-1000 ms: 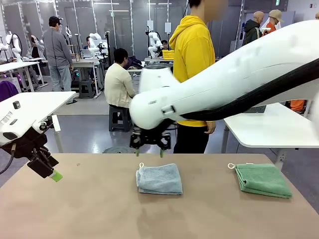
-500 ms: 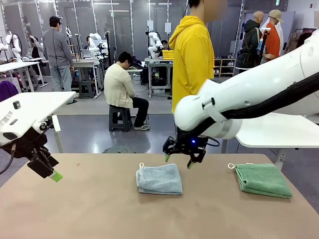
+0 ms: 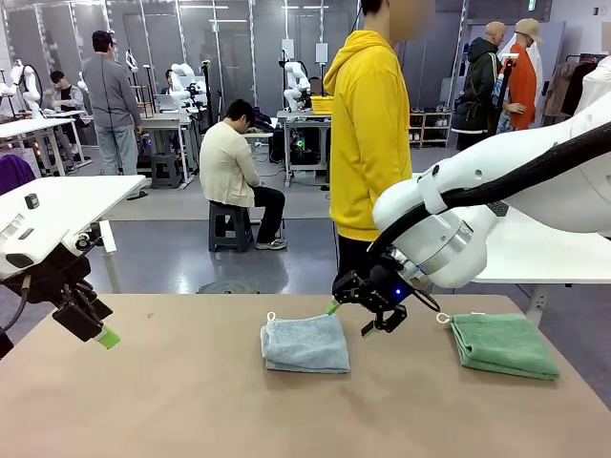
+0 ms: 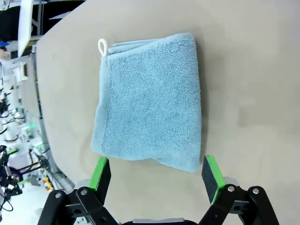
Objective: Fold the towels and place them in the basket.
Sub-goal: Stack the folded Towel with hook on the right side of the table.
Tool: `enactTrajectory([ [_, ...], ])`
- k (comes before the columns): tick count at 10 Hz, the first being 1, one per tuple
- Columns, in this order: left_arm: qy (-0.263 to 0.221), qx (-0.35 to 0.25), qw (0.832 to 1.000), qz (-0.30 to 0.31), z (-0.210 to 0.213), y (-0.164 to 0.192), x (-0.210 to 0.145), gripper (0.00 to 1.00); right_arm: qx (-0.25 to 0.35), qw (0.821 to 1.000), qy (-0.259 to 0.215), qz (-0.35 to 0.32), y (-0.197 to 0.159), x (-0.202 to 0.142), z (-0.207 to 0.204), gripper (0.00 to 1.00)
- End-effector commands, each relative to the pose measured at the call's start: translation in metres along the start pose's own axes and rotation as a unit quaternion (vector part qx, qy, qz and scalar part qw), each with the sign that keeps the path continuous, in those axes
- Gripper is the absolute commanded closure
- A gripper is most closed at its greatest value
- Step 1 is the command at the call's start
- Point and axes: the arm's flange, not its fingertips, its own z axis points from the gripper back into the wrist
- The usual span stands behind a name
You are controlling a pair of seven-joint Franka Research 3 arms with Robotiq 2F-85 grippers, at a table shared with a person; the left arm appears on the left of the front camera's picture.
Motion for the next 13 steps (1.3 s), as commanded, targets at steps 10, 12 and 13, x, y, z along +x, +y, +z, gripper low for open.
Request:
enactTrajectory([
  [10, 0.004, 0.001, 1.0, 0.005, -0.002, -0.001, 0.002, 0.0, 0.087, 0.996, 0.02, -0.021, -0.047, 0.036, -0.052, 0.01],
  [12, 0.004, 0.001, 1.0, 0.005, -0.002, -0.001, 0.002, 0.0, 0.092, 0.995, 0.022, -0.03, -0.046, 0.039, -0.061, 0.01],
  [13, 0.004, 0.001, 1.0, 0.005, -0.002, -0.001, 0.002, 0.0, 0.095, 0.995, 0.023, -0.031, -0.045, 0.04, -0.065, 0.01],
])
